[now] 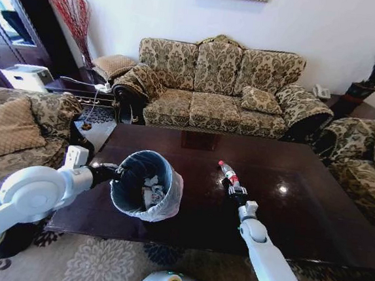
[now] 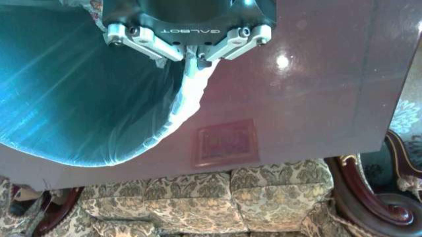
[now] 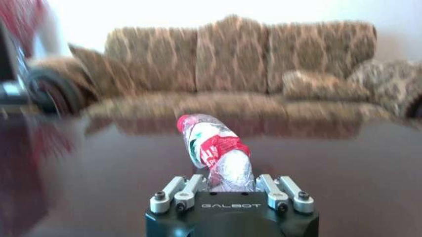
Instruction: Move to the front of the table and place the trash on the table into the trash bin.
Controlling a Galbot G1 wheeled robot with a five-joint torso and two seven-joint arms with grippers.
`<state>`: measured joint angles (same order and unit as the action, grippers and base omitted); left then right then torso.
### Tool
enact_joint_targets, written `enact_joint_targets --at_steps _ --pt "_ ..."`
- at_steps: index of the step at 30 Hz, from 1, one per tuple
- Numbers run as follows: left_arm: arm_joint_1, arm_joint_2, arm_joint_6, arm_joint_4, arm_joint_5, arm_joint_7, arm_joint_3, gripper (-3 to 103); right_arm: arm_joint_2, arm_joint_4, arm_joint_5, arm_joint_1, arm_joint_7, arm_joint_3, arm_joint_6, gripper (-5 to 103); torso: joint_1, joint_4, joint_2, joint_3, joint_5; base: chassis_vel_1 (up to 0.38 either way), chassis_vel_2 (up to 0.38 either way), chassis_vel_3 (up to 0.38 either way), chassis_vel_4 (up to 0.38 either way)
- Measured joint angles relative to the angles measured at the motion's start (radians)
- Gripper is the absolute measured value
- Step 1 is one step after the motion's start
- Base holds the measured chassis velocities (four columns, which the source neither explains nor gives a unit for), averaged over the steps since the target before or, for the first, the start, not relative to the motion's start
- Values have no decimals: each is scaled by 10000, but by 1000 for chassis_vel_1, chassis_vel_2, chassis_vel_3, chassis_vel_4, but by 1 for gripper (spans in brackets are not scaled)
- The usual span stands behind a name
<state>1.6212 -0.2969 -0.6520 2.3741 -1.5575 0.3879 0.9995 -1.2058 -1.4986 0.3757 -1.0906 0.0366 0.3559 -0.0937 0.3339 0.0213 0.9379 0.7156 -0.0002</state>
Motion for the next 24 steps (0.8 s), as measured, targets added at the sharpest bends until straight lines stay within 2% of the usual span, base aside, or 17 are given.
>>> enact_joint_targets --at_steps 1,6,8,9,11,12,14,15,16,19,20,23,24 --pt "0 0 0 0 0 0 0 0 0 0 0 0 0 0 0 28 0 0 0 0 0 0 0 0 0" --pt "-112 445 3 -145 -374 56 84 0 -7 -2396 506 -284 -63 -158 86 28 -1 2 0 0 -1 0 0 0 0" --pt "-278 965 21 -383 -507 69 146 0 83 -4247 970 -492 -201 -413 394 28 -1 2 0 -1 -2 0 0 0 0" --pt "-278 965 21 -383 -507 69 146 0 83 -4247 970 -492 -201 -413 394 28 -1 2 0 -1 -2 0 0 0 0" --pt "-542 1667 146 -841 -626 64 256 0 253 -5869 1445 -699 -303 -726 926 27 -1 -2 0 0 -1 0 0 0 0" --pt "-542 1667 146 -841 -626 64 256 0 253 -5869 1445 -699 -303 -726 926 27 -1 -2 0 0 -1 0 0 0 0" --pt "-737 2346 322 -1417 -561 5 366 0 417 -7023 1667 -751 -345 -933 1342 27 -1 -3 1 -1 2 0 0 0 0" --pt "-809 2674 422 -1746 -422 -55 424 0 544 -7522 1772 -733 -355 -1037 1576 27 -1 -2 0 0 4 0 0 0 0" --pt "-809 2674 422 -1746 -422 -55 424 0 544 -7522 1772 -733 -355 -1037 1576 27 -1 -2 0 0 4 0 0 0 0" --pt "-875 3441 775 -2660 549 -242 487 0 1025 -8470 2128 -500 -442 -1228 2158 27 0 -2 0 0 3 0 0 0 0" --pt "-875 3441 775 -2660 549 -242 487 0 1025 -8470 2128 -500 -442 -1228 2158 27 0 -2 0 0 3 0 0 0 0" --pt "-788 4014 1132 -3168 1441 -226 469 0 1637 -8803 2395 -15 -522 -1595 2617 27 0 2 0 0 -2 0 0 0 0" --pt "-788 4014 1132 -3168 1441 -226 469 0 1637 -8803 2395 -15 -522 -1595 2617 27 0 2 0 0 -2 0 0 0 0"
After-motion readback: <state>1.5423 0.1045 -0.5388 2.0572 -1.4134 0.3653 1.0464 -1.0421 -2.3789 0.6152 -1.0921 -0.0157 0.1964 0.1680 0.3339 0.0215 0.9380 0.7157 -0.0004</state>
